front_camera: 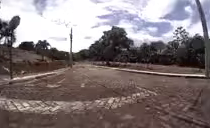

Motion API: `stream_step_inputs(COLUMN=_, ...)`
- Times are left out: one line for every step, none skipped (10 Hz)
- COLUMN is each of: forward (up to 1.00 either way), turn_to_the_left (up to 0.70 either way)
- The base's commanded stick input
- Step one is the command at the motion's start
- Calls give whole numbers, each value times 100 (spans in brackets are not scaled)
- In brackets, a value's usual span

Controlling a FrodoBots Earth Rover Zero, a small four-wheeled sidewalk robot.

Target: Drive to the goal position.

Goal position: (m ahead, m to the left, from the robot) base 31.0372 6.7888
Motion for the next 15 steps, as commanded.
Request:
stream_step_inputs(forward=100, turn_to_the_left=0)
stream_step_inputs(forward=100, turn_to_the_left=0)
stream_step_inputs(forward=100, turn_to_the_left=0)
stream_step_inputs(forward=100, turn_to_the_left=0)
stream_step_inputs(forward=100, turn_to_the_left=0)
stream_step_inputs(forward=100, turn_to_the_left=0)
stream_step_inputs(forward=100, turn_to_the_left=0)
stream_step_inputs(forward=100, turn_to_the_left=0)
stream_step_inputs(forward=100, turn_to_the_left=0)
stream_step_inputs(forward=100, turn_to_the_left=0)
stream_step_inputs(forward=100, turn_to_the_left=0)
stream_step_inputs(forward=100, turn_to_the_left=0)
stream_step_inputs(forward=100, turn_to_the_left=0)
stream_step_inputs(forward=100, turn_to_the_left=0)
stream_step_inputs(forward=100, turn_to_the_left=0)
